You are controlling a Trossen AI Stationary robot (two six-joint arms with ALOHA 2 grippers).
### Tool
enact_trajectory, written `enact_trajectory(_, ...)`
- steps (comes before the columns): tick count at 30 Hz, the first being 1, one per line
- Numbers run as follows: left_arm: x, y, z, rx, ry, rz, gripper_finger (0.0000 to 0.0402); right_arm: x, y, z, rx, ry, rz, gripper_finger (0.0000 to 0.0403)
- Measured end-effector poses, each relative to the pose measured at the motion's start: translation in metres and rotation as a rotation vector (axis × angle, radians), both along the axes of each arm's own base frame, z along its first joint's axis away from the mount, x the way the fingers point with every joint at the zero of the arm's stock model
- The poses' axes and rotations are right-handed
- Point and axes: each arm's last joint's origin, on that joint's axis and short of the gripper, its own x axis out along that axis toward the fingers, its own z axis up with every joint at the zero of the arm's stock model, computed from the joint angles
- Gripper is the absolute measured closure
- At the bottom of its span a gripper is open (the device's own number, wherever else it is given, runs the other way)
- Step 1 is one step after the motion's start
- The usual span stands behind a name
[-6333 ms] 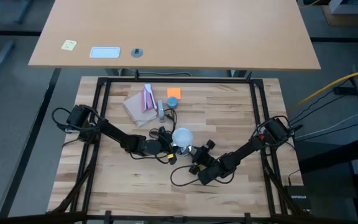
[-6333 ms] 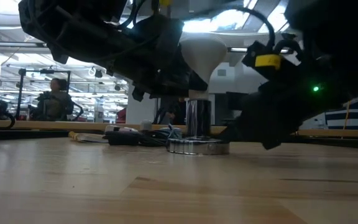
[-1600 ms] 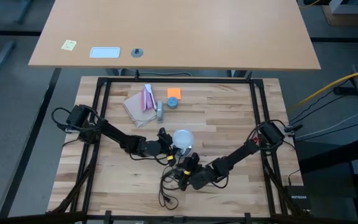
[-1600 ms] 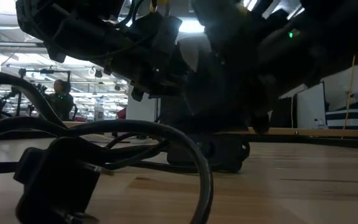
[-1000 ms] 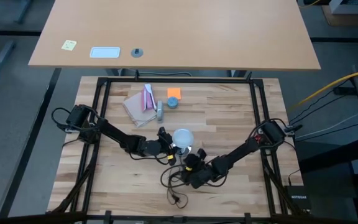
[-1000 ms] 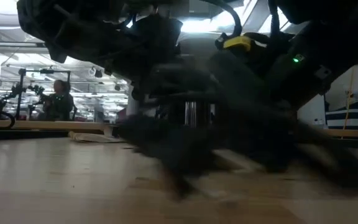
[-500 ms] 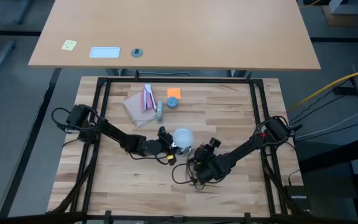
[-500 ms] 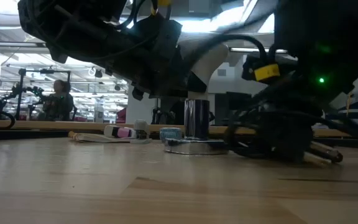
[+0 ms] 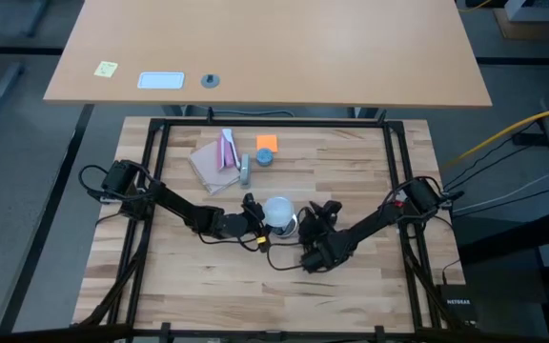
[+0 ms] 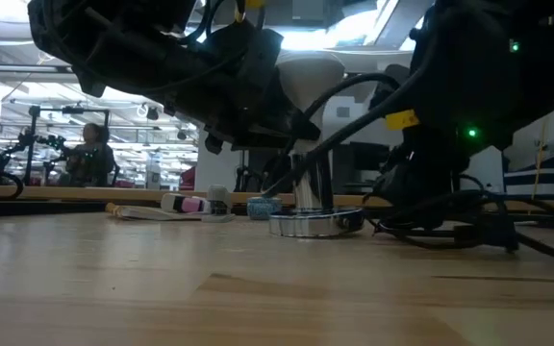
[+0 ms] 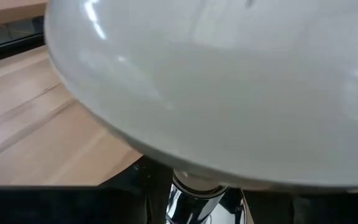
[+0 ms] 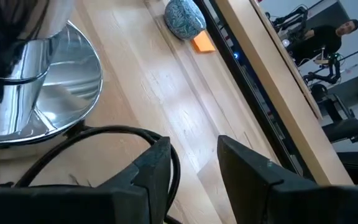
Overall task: Screw lightbulb
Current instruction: Insert the white lightbulb into the silver lamp
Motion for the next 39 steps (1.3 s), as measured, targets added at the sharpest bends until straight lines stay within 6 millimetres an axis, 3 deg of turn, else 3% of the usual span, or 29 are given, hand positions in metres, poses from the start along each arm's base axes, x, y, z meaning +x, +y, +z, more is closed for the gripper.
enact_trajectory(9,0.0,0.0,-0.001,-0.006,0.005,-0.008,0.0243,0.006,0.031,0.017,-0.033,0.002,0.115,0.0265)
enact_trajectory(18,0.0,0.0,-0.001,-0.004,0.004,-0.006,0.0243,0.016,0.069,0.039,0.046,-0.032,0.235,0.0265)
enact_trajectory(26,0.0,0.0,0.0,0.0,0.004,-0.002,0.0243,0.028,0.084,0.017,0.308,-0.115,0.316,0.0265)
enact_trajectory(32,0.0,0.0,0.0,-0.001,0.003,-0.002,0.0243,0.033,0.085,0.0,0.323,-0.113,0.314,0.0265)
enact_trajectory(39,0.0,0.0,0.0,-0.001,0.002,-0.002,0.0243,0.041,0.073,-0.018,0.324,-0.144,0.235,0.0265)
